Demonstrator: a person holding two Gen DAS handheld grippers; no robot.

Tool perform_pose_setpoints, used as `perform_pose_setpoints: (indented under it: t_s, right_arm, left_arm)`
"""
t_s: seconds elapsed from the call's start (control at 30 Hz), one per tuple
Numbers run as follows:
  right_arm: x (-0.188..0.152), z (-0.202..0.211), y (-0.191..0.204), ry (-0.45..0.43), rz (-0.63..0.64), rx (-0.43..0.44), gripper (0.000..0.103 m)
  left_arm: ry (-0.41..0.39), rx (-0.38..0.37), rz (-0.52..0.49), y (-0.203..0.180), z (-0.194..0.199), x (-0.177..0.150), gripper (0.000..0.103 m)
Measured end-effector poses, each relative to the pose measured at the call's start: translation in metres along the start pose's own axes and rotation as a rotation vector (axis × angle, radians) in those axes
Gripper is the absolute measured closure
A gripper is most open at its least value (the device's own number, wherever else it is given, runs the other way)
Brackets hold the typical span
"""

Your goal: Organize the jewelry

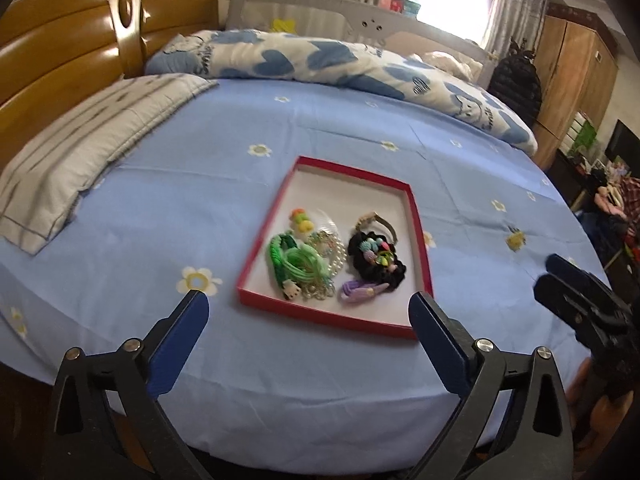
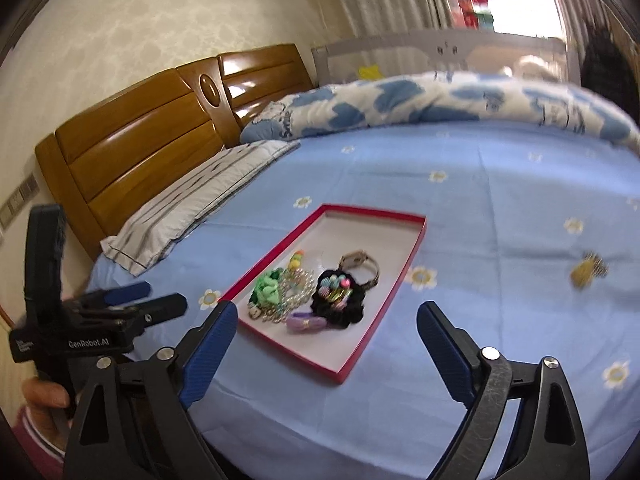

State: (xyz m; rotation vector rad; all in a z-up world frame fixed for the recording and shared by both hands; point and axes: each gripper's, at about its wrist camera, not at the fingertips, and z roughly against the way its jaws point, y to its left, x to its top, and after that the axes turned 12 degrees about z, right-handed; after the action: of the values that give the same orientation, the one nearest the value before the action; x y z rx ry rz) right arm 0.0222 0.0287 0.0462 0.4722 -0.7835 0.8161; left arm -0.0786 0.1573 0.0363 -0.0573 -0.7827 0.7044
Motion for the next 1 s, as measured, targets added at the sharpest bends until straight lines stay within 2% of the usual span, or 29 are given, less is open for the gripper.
perform_pose_setpoints:
  t_s: [0.17, 0.37, 0.53, 1.0]
  right_arm:
    - [-0.019, 0.0, 0.007, -0.023, -0.01, -0.021, 0.005]
    - [-0.044, -0.022, 0.006, 0.038, -0.048, -0.027, 0.005]
    - [-0.058, -0.029, 0.006, 0.037, -0.047, -0.047, 0.005]
    - [-0.068, -0.031, 0.008, 0.014, -0.032, -0.077, 0.005]
  left_arm:
    - [-0.009, 0.029, -0.002, 0.005, -0.008, -0.016, 0.002]
    - [-0.003, 0.079, -0.007, 0.009, -0.022, -0.036, 0.002]
    - [-0.033, 0.105, -0.023, 0.009, -0.024, -0.042, 0.002]
    - [-0.072, 0.111, -0.045, 0.007, -0.025, -0.05, 0.002]
